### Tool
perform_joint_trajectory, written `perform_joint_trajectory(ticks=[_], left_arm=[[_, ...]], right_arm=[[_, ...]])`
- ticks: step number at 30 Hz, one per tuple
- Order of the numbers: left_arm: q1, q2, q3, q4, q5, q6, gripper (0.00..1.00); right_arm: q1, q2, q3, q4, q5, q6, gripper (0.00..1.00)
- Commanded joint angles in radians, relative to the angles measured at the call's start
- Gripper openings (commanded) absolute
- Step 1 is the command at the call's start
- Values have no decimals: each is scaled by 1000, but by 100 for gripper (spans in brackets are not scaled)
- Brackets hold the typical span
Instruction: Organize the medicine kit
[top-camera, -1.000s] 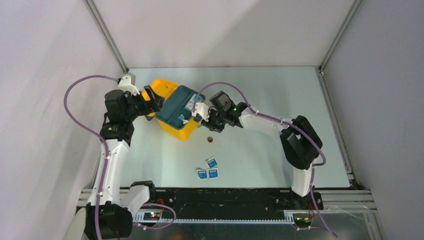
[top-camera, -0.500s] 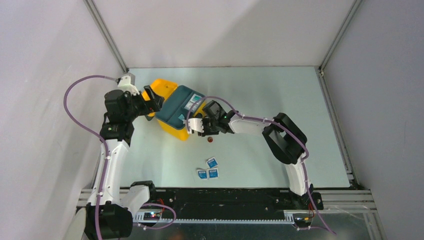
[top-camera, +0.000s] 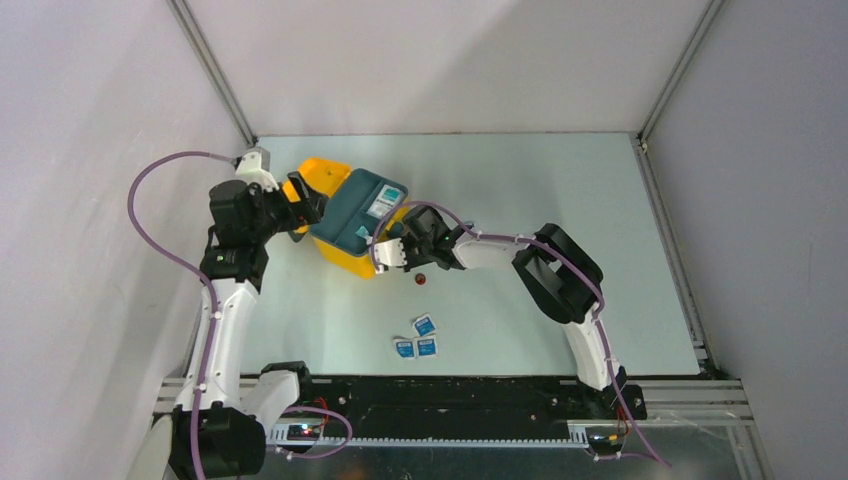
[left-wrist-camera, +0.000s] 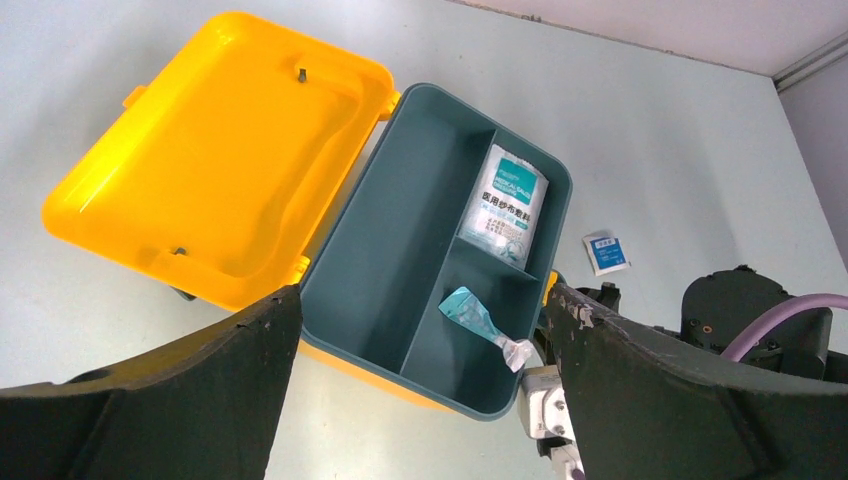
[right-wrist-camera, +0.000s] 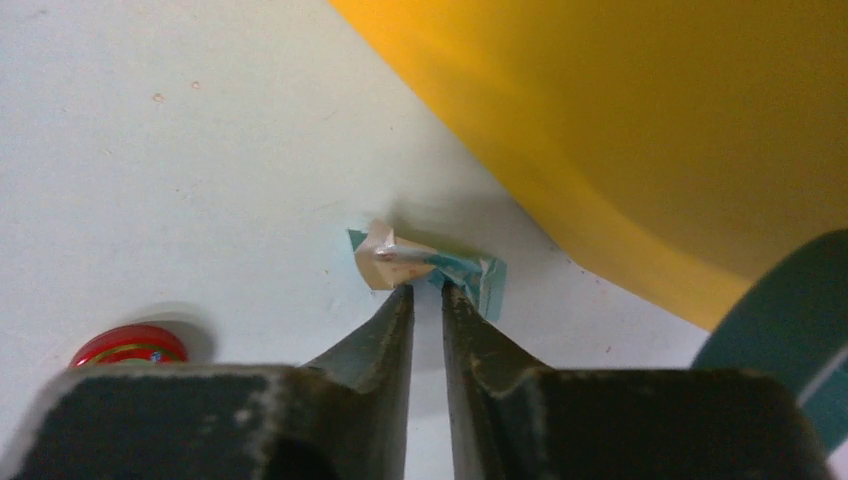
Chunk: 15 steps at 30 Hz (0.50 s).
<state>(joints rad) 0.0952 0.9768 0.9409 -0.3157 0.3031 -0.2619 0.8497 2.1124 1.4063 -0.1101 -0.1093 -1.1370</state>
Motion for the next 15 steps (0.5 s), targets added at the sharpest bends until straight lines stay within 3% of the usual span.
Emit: perform_joint_trajectory(ticks=[1, 4, 15], left_arm=[[11, -10, -12, 29, 18, -6, 96], [10, -13, -15, 30, 16, -7, 96], [-6, 11, 0, 31, 57, -2, 93]], right_arm=[[-12, 37, -3, -4, -2, -25, 12], [-12, 18, -12, -6, -21, -9, 0], [6, -225, -128, -75, -75, 146, 0]])
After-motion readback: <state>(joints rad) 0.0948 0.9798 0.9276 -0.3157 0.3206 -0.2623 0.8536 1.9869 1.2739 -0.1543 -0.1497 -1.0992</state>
